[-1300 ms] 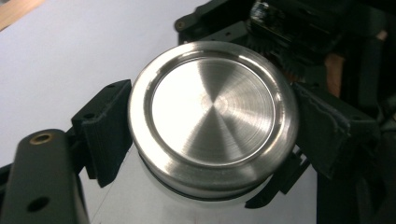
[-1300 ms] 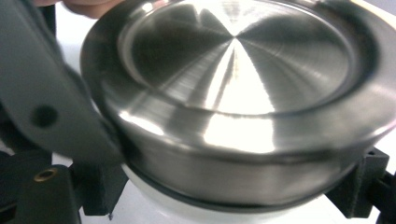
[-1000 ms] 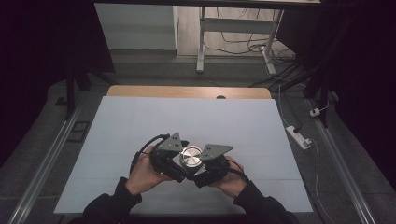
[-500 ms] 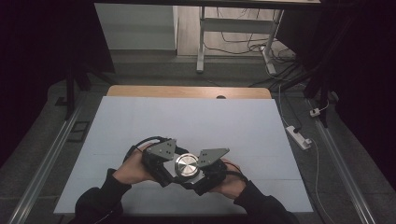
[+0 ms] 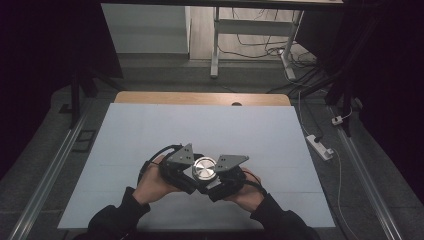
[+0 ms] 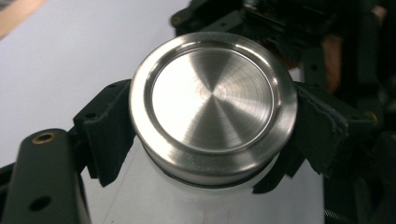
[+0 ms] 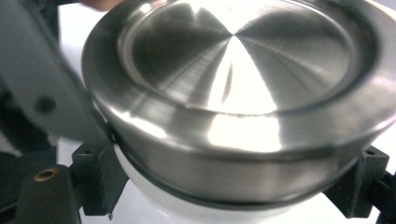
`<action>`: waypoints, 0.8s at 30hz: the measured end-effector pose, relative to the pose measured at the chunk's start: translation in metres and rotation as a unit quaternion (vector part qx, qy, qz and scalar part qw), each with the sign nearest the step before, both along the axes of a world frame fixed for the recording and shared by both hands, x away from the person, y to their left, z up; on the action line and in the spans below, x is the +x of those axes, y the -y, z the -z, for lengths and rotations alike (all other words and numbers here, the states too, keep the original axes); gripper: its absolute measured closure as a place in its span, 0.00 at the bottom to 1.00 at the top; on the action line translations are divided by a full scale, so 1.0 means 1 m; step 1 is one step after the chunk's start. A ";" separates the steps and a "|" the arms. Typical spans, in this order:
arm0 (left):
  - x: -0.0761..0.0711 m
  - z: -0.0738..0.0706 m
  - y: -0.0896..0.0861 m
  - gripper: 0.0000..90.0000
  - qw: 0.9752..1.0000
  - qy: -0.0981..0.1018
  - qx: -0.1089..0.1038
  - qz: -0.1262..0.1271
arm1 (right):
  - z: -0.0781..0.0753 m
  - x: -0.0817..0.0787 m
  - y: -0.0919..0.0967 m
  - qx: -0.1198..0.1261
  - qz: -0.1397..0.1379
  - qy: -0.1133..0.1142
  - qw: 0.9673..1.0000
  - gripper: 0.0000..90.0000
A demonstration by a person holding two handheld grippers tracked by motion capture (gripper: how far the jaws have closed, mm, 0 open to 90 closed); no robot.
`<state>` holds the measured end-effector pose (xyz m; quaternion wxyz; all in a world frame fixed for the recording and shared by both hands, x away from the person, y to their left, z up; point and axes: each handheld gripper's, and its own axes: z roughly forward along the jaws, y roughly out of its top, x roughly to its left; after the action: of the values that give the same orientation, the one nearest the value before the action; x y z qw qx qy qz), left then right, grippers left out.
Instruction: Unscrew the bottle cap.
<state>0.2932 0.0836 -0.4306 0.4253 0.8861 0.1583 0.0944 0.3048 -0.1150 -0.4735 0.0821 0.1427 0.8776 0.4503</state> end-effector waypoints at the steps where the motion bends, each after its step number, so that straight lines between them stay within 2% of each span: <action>1: -0.002 0.000 0.005 0.21 1.000 -0.001 -0.003 -0.027 | 0.000 0.001 0.001 -0.003 0.013 0.007 1.000 0.17; 3: -0.003 0.000 0.007 0.21 0.999 -0.004 -0.006 -0.036 | 0.000 0.002 0.002 -0.003 0.021 0.007 1.000 0.17; 4: -0.001 -0.001 0.005 0.21 1.000 -0.005 -0.008 -0.029 | 0.000 0.002 0.002 -0.002 0.022 0.007 1.000 0.17; 5: 0.000 -0.001 0.003 0.20 1.000 -0.011 -0.019 -0.022 | 0.000 0.001 0.002 -0.001 0.022 0.007 1.000 0.17; 6: 0.000 -0.001 0.003 0.15 1.000 -0.011 -0.019 -0.022 | 0.000 0.001 0.002 -0.001 0.022 0.007 1.000 0.17; 7: 0.003 -0.005 -0.003 0.09 0.999 -0.024 -0.034 -0.009 | -0.001 0.001 0.003 0.001 0.016 0.005 1.000 0.17; 9: 0.004 -0.008 -0.010 0.05 0.999 -0.019 -0.034 0.006 | -0.002 0.001 0.003 0.004 0.006 0.004 1.000 0.17; 10: 0.004 -0.008 -0.010 0.04 0.999 -0.019 -0.034 0.006 | -0.002 0.001 0.003 0.005 0.000 0.002 1.000 0.17; 12: 0.006 -0.010 -0.017 0.01 0.999 -0.011 -0.020 0.043 | -0.002 0.000 0.003 0.005 -0.018 -0.004 1.000 0.17; 14: 0.005 -0.009 -0.020 0.03 0.997 -0.009 -0.013 0.073 | -0.002 -0.001 0.002 0.004 -0.036 -0.008 0.999 0.17; 16: 0.004 -0.006 -0.019 0.04 0.994 -0.007 -0.002 0.107 | -0.001 -0.003 -0.001 0.004 -0.054 -0.012 0.998 0.17; 18: 0.003 -0.004 -0.017 0.05 0.992 -0.008 0.002 0.125 | -0.001 -0.005 -0.002 0.002 -0.074 -0.013 0.997 0.17; 19: 0.003 -0.004 -0.017 0.06 0.992 -0.008 0.002 0.125 | -0.001 -0.005 -0.002 0.002 -0.074 -0.013 0.997 0.17; 21: 0.002 -0.001 -0.016 0.13 0.989 -0.005 0.001 0.149 | -0.001 -0.009 -0.005 0.000 -0.097 -0.012 0.995 0.17; 23: 0.003 0.000 -0.016 0.16 0.988 -0.009 -0.005 0.157 | -0.001 -0.011 -0.005 -0.002 -0.109 -0.010 0.994 0.17; 24: 0.002 0.001 -0.015 0.20 0.988 -0.004 -0.009 0.153 | -0.001 -0.011 -0.006 -0.002 -0.108 -0.009 0.994 0.17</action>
<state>0.2950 0.0988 -0.4312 0.4418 0.8965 0.0232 0.0234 0.2938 -0.1093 -0.4727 0.0249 0.0510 0.8893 0.4537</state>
